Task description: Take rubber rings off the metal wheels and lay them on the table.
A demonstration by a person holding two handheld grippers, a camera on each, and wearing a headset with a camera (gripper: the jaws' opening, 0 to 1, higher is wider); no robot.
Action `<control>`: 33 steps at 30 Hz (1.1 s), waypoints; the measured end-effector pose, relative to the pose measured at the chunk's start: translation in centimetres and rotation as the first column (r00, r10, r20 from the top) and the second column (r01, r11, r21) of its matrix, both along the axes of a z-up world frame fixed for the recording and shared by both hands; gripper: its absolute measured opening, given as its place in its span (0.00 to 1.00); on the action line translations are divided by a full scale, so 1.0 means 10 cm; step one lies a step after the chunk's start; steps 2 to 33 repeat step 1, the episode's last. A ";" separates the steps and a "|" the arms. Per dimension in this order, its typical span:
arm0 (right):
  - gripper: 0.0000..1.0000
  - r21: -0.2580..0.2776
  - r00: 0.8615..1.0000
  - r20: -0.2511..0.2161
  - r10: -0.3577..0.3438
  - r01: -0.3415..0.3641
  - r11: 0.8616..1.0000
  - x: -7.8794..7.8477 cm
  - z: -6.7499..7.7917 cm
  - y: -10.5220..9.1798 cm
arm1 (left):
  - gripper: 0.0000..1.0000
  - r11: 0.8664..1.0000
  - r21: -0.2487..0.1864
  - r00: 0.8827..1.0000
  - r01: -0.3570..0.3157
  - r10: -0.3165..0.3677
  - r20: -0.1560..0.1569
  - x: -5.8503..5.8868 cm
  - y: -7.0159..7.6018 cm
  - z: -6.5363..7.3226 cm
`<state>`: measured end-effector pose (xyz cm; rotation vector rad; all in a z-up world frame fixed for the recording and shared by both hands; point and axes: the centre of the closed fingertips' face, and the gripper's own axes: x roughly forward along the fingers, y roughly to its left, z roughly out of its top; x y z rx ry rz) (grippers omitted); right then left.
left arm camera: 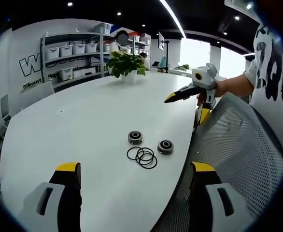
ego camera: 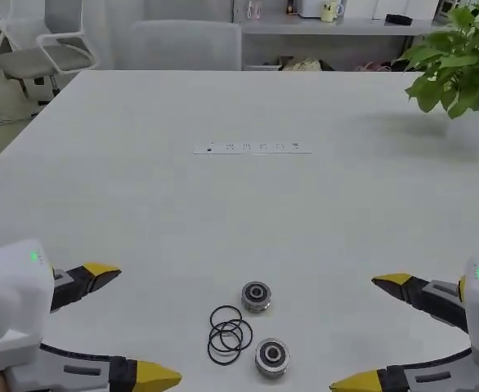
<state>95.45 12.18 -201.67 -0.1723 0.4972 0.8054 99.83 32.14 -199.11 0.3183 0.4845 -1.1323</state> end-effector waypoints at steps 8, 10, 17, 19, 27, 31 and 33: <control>0.99 -0.001 1.000 0.001 0.000 0.000 1.000 0.00 0.00 0.00 | 0.92 1.000 0.000 1.000 0.001 -0.001 0.001 0.00 0.00 0.00; 0.99 -0.001 1.000 0.001 0.000 0.000 1.000 0.00 0.00 0.00 | 0.92 1.000 0.000 1.000 0.001 -0.001 0.001 0.00 0.00 0.00; 0.99 -0.001 1.000 0.001 0.000 0.000 1.000 0.00 0.00 0.00 | 0.92 1.000 0.000 1.000 0.001 -0.001 0.001 0.00 0.00 0.00; 0.99 -0.001 1.000 0.001 0.000 0.000 1.000 0.00 0.00 0.00 | 0.92 1.000 0.000 1.000 0.001 -0.001 0.001 0.00 0.00 0.00; 0.99 -0.001 1.000 0.001 0.000 0.000 1.000 0.00 0.00 0.00 | 0.92 1.000 0.000 1.000 0.001 -0.001 0.001 0.00 0.00 0.00; 0.99 -0.001 1.000 0.001 0.000 0.000 1.000 0.00 0.00 0.00 | 0.92 1.000 0.000 1.000 0.001 -0.001 0.001 0.00 0.00 0.00; 0.99 -0.001 1.000 0.001 0.000 0.000 1.000 0.00 0.00 0.00 | 0.92 1.000 0.000 1.000 0.001 -0.001 0.001 0.00 0.00 0.00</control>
